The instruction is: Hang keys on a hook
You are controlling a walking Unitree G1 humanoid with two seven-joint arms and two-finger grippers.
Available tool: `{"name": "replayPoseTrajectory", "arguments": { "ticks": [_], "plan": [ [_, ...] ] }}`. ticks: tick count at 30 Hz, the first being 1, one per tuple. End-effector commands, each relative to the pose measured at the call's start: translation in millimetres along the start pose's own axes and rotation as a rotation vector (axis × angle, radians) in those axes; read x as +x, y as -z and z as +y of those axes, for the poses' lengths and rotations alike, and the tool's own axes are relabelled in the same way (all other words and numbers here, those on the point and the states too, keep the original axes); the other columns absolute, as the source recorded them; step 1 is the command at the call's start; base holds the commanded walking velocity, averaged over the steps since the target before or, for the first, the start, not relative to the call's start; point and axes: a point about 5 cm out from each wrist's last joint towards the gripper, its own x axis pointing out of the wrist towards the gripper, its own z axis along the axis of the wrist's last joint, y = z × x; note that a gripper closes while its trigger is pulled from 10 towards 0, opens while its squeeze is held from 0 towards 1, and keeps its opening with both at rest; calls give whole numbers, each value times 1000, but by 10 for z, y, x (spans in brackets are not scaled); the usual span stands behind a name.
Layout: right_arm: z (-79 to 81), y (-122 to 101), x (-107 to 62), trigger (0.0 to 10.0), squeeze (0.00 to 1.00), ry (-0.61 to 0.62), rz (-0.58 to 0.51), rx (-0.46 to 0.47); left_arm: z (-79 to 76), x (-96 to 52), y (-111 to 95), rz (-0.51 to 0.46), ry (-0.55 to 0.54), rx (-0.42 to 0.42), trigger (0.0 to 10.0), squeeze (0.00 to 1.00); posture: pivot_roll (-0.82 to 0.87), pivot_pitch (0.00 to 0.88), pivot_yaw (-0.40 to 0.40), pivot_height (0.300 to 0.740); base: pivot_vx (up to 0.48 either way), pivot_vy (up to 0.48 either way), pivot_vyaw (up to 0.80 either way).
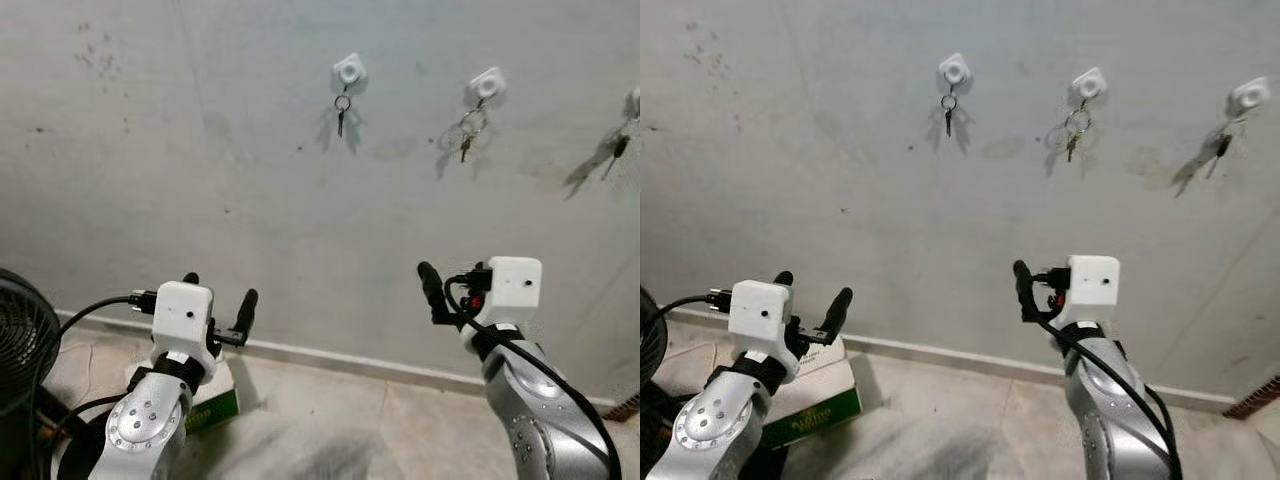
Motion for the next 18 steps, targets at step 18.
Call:
{"name": "replayPoseTrajectory", "arguments": {
  "ticks": [18],
  "plan": [
    [-1,-53,21,10000,0,4,-20,-4,-6,30,-27,-8,15,-1,10000,0,135,18,-11,740,-297,0,0]
  ]
}}
